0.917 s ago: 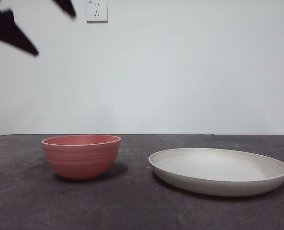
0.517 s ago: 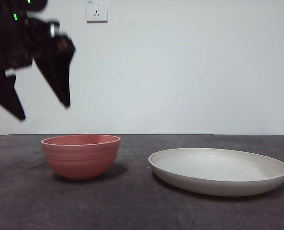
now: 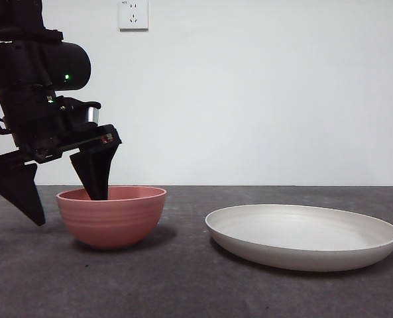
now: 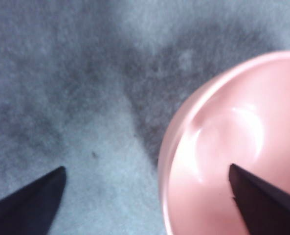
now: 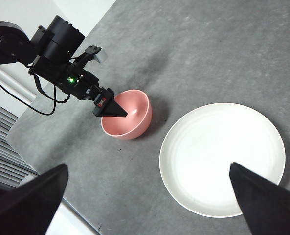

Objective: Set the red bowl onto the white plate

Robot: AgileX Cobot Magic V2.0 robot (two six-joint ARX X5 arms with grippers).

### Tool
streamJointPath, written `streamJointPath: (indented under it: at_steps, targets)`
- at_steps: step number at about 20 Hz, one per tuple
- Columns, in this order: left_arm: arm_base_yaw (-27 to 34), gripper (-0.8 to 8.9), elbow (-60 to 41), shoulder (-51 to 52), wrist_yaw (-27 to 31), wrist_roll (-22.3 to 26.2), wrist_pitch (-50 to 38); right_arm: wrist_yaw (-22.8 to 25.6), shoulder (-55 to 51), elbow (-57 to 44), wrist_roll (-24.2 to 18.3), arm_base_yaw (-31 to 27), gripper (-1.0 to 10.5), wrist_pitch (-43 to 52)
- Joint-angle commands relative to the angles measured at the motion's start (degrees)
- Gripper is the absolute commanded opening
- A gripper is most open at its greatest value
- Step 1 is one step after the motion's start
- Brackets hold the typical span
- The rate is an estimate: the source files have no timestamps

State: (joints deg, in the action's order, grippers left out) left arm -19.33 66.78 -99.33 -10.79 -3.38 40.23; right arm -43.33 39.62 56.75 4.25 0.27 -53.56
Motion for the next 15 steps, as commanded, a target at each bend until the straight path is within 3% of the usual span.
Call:
streamJointPath:
  at_steps: [1, 4, 8, 15]
  targets:
    - [-0.3, 2.95, 1.0, -0.8, 0.1, -1.0, -1.0, -0.2, 0.3, 1.0, -0.4, 0.0, 5.6, 0.3]
    - [-0.3, 1.27, 1.0, -0.8, 0.1, -1.9, -1.3, -0.2, 0.3, 1.0, -0.4, 0.0, 5.6, 0.3]
    - [-0.3, 0.14, 1.0, -0.8, 0.1, -2.1, -1.2, -0.2, 0.3, 1.0, -0.4, 0.0, 5.6, 0.3]
    - [-3.4, 0.15, 5.2, -0.8, 0.0, -6.3, 3.1, -0.2, 0.3, 1.0, -0.4, 0.0, 5.6, 0.3]
